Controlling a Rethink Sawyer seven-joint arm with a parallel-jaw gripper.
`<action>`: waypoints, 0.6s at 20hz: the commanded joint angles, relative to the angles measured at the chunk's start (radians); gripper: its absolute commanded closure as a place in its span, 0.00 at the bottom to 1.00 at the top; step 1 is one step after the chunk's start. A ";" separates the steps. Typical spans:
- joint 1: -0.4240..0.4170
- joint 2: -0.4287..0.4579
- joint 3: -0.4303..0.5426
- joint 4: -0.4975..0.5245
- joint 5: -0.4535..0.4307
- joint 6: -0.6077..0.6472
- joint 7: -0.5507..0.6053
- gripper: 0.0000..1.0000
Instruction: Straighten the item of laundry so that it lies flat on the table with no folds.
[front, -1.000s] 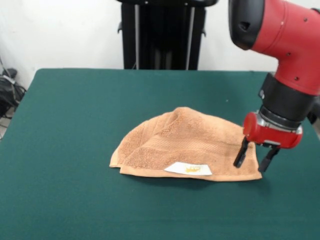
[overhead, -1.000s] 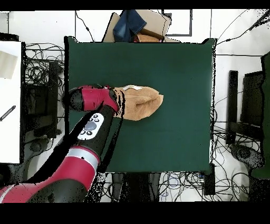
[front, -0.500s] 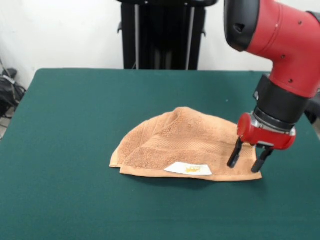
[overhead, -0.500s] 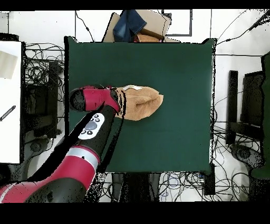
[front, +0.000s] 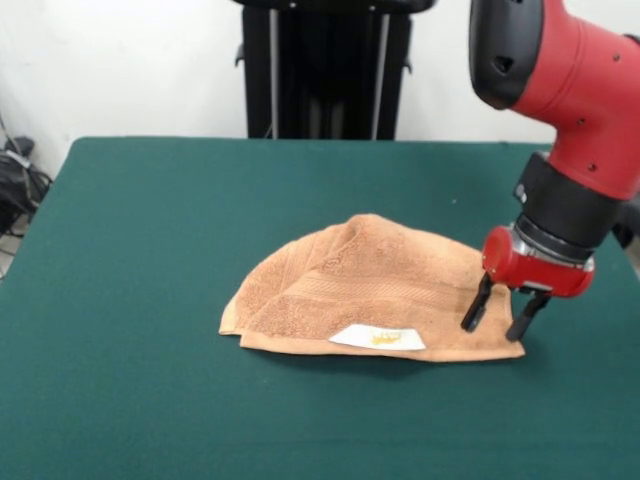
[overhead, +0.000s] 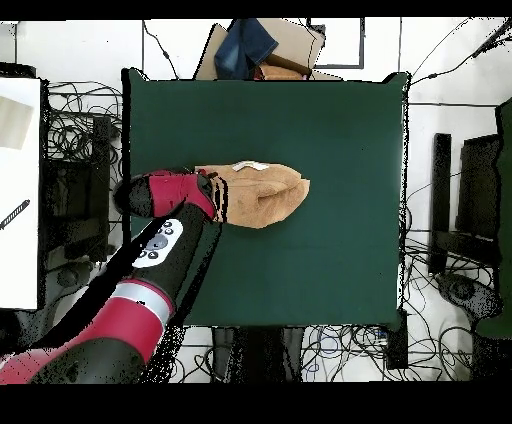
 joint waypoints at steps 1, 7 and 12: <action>0.008 0.035 0.021 0.013 0.064 0.007 0.309 0.00; 0.002 0.043 0.024 0.000 0.075 0.011 0.295 0.00; -0.002 0.055 0.024 -0.007 0.082 0.000 0.286 0.00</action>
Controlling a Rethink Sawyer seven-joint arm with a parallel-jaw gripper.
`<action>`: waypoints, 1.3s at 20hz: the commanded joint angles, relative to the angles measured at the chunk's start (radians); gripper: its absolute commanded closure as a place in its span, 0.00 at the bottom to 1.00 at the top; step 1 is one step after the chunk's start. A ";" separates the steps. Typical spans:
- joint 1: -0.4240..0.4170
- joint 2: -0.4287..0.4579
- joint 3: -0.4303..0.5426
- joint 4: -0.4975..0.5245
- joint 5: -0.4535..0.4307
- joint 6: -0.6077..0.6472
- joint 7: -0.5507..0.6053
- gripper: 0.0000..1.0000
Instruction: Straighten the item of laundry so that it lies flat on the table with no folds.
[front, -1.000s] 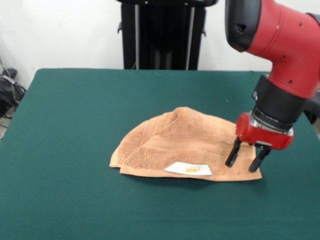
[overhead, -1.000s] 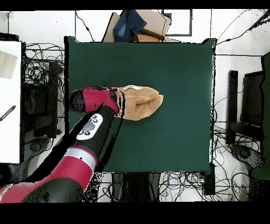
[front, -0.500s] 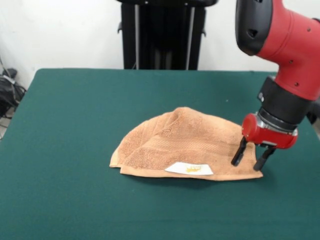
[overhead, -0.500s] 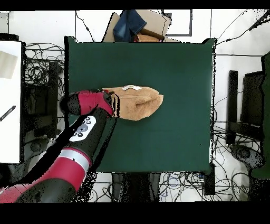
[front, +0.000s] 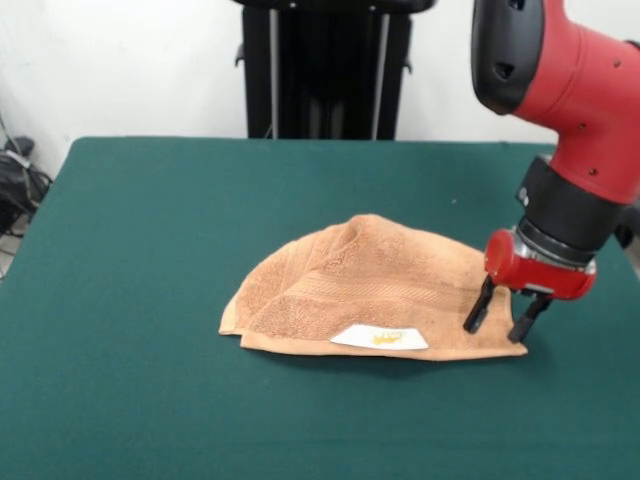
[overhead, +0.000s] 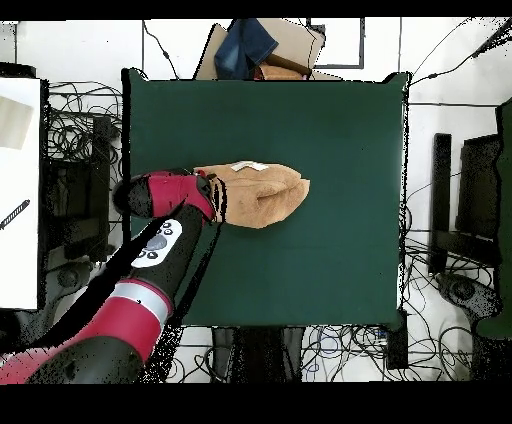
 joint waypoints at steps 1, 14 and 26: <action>-0.006 0.040 0.026 -0.007 0.053 0.006 0.286 0.00; 0.034 0.035 -0.011 -0.023 0.073 0.064 0.314 0.00; 0.025 0.046 -0.008 -0.028 0.092 0.056 0.286 0.00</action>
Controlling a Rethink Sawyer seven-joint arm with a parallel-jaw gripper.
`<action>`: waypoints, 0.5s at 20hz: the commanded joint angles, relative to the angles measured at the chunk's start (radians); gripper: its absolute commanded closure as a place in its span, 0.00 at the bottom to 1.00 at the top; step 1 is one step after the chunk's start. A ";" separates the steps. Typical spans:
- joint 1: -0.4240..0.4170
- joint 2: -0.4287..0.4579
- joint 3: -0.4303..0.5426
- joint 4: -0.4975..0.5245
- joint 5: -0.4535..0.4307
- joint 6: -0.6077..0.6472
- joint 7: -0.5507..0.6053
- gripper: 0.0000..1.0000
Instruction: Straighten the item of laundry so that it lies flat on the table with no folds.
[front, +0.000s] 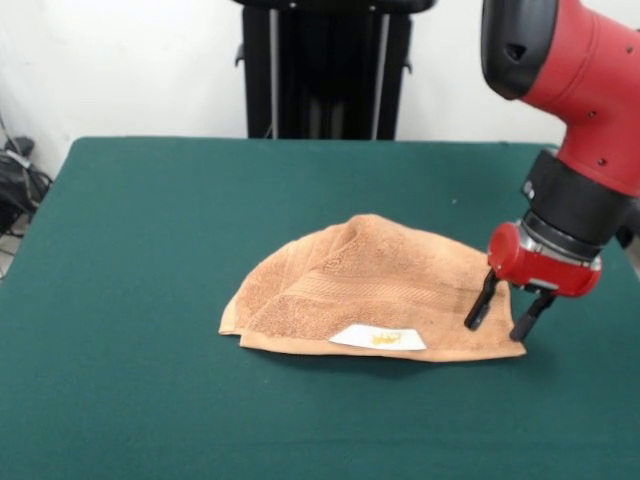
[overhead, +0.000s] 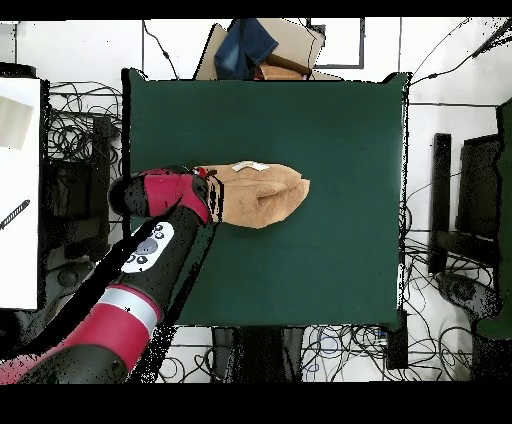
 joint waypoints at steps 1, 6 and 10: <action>-0.003 0.038 0.045 -0.022 0.056 0.058 0.286 0.00; -0.006 0.043 0.048 -0.027 0.059 0.056 0.280 0.00; -0.017 0.052 0.060 -0.031 0.059 0.043 0.270 0.00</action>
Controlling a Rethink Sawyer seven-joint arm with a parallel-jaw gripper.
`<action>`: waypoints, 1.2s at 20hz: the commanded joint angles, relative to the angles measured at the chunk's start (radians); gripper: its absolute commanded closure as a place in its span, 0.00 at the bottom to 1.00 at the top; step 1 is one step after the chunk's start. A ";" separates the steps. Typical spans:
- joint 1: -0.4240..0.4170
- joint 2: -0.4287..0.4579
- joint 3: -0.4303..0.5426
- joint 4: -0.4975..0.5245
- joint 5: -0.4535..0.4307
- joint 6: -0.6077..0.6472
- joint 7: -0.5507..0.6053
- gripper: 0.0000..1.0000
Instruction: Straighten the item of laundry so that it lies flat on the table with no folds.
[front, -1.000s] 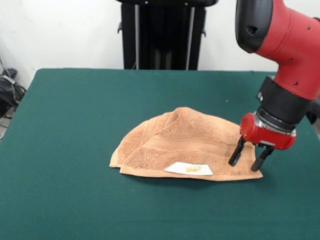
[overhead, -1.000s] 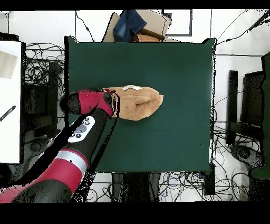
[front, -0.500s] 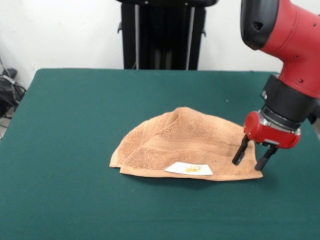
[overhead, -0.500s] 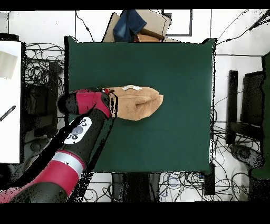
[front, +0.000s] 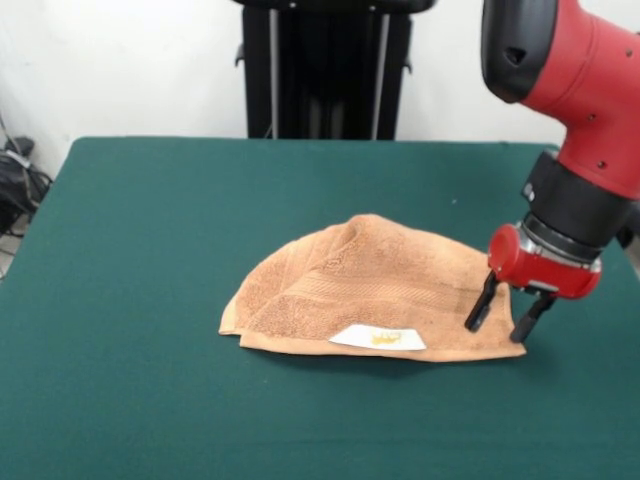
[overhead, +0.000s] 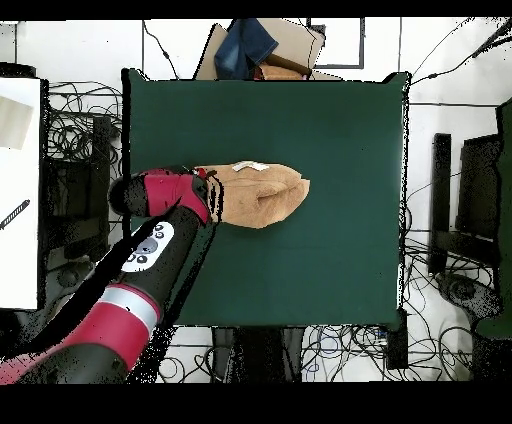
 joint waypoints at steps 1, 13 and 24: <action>-0.015 0.043 0.058 -0.027 0.052 0.048 0.272 0.00; 0.024 0.037 0.019 -0.031 0.074 0.102 0.318 0.00; 0.002 0.022 0.032 -0.021 0.078 0.096 0.275 0.00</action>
